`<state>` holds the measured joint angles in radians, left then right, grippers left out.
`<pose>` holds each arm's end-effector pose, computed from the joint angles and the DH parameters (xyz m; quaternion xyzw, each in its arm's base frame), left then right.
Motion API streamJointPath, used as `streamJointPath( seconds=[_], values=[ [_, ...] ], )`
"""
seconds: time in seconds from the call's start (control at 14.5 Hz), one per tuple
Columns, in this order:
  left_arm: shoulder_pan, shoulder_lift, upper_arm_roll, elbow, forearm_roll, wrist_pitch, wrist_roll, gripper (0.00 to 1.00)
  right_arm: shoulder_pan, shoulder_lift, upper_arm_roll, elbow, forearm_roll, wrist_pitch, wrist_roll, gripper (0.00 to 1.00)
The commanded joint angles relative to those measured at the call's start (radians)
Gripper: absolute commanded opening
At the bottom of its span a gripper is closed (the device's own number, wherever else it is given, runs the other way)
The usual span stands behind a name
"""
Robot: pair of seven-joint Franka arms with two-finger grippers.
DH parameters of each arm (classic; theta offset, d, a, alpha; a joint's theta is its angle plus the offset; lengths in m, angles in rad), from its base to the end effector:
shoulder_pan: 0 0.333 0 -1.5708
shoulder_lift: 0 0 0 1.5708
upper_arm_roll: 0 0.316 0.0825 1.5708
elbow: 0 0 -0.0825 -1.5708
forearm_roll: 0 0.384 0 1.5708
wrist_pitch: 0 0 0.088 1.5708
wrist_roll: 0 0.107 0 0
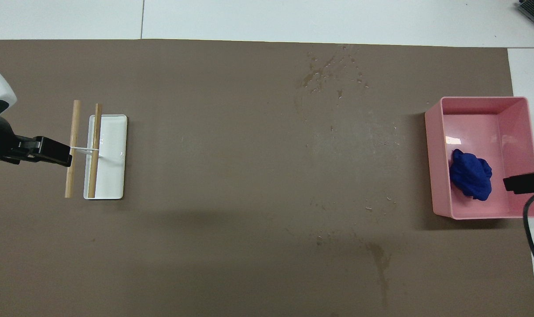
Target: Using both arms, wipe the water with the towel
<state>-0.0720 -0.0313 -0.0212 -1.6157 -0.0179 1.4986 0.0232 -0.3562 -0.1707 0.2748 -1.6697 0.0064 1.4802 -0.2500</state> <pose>0.5336 -0.0521 0.6146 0.9973 -0.0584 -0.0432 0.0071 0.4923 -0.0263 0.6562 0.9963 0.0822 -0.0157 0.0175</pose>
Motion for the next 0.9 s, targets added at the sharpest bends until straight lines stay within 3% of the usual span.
streamJointPath(
  seconds=[0.0, 0.28, 0.55, 0.83],
  values=[
    [-0.005, -0.013, 0.0, -0.012, 0.019, -0.006, -0.006, 1.0, -0.009, 0.01, 0.043, 0.019, 0.013, 0.0, 0.026, 1.0],
    [-0.005, -0.012, 0.0, -0.012, 0.019, -0.006, -0.006, 1.0, 0.031, 0.013, 0.044, 0.033, 0.044, -0.026, 0.028, 1.0],
    [-0.005, -0.013, 0.0, -0.012, 0.019, -0.006, -0.006, 1.0, 0.371, 0.057, -0.312, 0.063, 0.03, -0.012, 0.041, 1.0],
    [-0.005, -0.012, 0.0, -0.012, 0.019, -0.006, -0.006, 1.0, 0.401, 0.155, -0.31, 0.186, -0.019, -0.024, 0.083, 1.0]
  ],
)
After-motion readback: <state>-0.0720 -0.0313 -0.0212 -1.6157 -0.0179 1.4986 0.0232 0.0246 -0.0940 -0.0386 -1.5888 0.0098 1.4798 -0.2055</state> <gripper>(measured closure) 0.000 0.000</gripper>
